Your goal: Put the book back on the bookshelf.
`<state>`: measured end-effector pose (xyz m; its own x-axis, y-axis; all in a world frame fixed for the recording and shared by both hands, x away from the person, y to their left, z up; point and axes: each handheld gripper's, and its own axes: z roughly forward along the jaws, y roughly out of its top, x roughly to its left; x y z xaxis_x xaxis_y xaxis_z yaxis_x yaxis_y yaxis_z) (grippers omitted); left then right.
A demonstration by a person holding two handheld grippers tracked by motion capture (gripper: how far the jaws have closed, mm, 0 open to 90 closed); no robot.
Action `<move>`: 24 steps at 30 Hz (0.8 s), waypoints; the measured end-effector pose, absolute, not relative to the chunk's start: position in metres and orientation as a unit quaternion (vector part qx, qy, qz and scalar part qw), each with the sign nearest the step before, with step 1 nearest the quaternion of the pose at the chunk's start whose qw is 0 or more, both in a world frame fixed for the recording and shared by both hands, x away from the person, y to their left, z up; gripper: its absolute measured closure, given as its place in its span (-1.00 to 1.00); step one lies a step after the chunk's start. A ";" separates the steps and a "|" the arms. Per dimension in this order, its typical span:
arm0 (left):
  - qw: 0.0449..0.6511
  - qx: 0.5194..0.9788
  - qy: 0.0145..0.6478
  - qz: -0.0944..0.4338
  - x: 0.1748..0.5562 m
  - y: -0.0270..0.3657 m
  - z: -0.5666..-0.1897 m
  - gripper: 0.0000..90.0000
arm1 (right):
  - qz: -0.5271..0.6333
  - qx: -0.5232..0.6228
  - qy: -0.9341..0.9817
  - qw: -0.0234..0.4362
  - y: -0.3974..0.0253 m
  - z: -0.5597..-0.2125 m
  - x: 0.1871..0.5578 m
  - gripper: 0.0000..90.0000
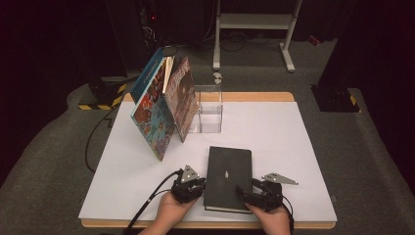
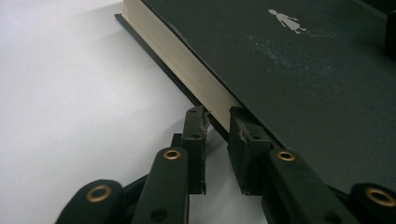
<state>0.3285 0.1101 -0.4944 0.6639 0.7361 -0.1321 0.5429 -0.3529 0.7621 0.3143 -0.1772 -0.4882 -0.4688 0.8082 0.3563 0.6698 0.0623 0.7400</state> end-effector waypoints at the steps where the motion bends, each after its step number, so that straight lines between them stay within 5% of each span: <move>1: 0.410 0.815 0.392 0.118 0.329 0.111 -0.494 0.75 | 0.456 0.509 0.726 0.077 -0.175 -0.488 0.316 -0.54; 19: 0.402 0.805 0.414 0.135 0.344 0.138 -0.494 0.78 | 0.444 0.493 0.743 0.089 -0.139 -0.484 0.343 -0.54; 24: 0.403 0.801 0.418 0.143 0.345 0.144 -0.494 0.47 | 0.447 0.477 0.749 0.110 -0.144 -0.478 0.340 -0.26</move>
